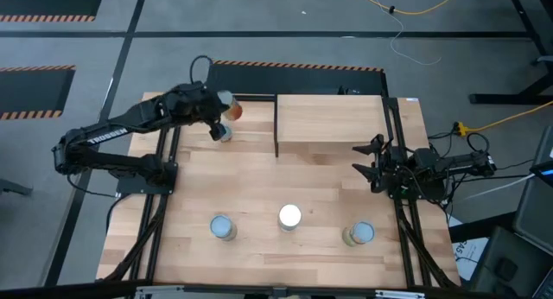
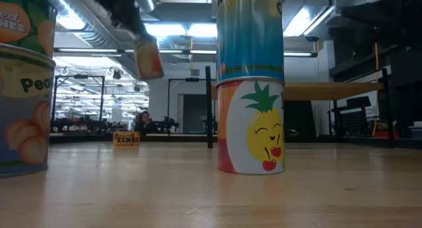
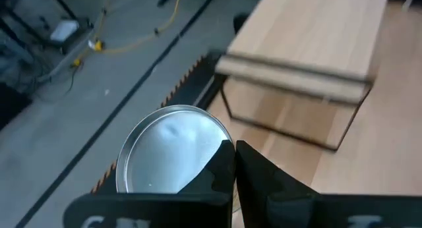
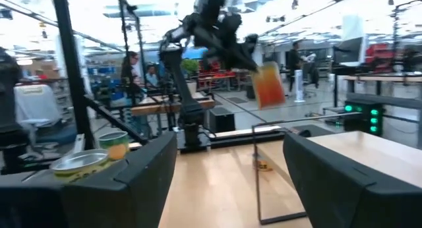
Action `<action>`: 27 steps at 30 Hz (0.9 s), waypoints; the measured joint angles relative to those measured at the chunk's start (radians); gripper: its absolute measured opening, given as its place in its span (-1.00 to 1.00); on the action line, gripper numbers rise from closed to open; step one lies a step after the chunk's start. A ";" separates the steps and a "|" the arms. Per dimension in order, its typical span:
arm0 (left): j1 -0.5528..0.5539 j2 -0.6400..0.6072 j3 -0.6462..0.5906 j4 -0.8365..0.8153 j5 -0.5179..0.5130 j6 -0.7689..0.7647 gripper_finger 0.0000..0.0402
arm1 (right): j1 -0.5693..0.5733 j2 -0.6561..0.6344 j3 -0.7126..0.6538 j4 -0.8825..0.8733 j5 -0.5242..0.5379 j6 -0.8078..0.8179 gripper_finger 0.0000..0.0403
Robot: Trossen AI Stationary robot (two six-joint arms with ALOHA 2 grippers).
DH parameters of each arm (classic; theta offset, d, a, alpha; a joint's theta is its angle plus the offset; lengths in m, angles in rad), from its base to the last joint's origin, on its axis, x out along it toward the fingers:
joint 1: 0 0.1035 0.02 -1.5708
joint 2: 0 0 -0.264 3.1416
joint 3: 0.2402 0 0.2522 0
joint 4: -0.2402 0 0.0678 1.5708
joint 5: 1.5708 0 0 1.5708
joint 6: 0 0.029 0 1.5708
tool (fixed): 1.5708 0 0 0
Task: Pick and place cans onto a shelf
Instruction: Put the orange canned pineapple on the shelf
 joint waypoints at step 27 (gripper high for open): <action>-0.091 0.571 0.755 -0.149 0.052 0.030 -1.00 | -0.064 0.102 0.000 0.068 0.213 0.008 0.39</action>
